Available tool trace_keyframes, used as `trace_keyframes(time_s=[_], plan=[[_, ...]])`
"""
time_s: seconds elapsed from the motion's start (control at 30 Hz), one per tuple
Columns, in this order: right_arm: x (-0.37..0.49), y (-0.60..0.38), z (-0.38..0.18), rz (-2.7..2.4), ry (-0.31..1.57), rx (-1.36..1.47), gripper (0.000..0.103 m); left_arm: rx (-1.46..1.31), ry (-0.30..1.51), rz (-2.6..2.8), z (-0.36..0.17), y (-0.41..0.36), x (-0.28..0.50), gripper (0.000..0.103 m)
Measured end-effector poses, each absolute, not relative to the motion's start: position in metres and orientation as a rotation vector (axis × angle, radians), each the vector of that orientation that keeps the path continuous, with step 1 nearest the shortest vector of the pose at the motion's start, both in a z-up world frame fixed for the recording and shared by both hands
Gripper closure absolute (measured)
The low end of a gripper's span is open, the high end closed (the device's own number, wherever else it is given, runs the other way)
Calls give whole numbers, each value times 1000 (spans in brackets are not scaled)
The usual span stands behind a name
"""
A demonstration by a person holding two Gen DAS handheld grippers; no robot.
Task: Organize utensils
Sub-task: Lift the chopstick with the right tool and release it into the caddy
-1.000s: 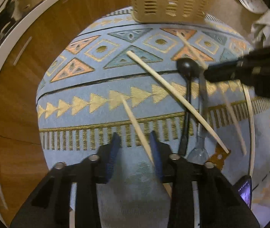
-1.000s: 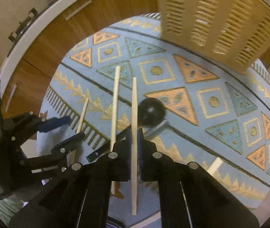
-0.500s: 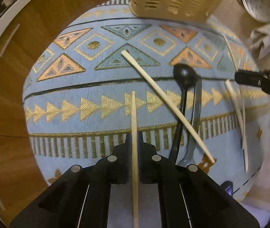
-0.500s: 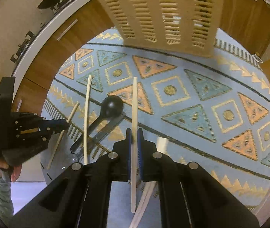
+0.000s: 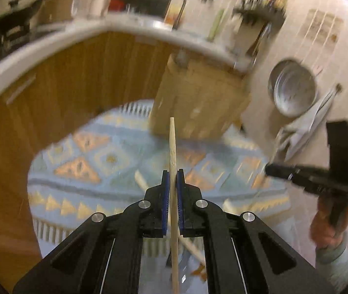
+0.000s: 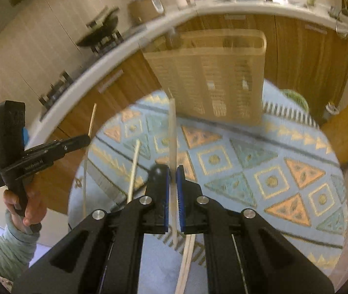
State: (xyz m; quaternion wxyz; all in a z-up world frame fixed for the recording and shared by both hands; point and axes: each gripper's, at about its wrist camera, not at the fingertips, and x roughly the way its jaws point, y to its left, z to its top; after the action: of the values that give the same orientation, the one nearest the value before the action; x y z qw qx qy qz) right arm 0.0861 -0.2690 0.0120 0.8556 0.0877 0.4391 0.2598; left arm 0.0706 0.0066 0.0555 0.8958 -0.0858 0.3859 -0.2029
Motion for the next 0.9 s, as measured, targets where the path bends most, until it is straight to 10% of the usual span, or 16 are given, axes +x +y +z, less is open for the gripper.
trace_keyframes(time_s=[0.3, 0.5, 0.9], plan=[[93, -270, 64, 539, 740, 184, 98, -205, 550, -449, 131, -16, 80, 99], [137, -248, 10, 472, 1039, 117, 77, -219, 576, -459, 116, -4, 88, 99], [193, -176, -69, 347, 1333, -11, 77, -262, 593, -470, 79, 33, 99, 99]])
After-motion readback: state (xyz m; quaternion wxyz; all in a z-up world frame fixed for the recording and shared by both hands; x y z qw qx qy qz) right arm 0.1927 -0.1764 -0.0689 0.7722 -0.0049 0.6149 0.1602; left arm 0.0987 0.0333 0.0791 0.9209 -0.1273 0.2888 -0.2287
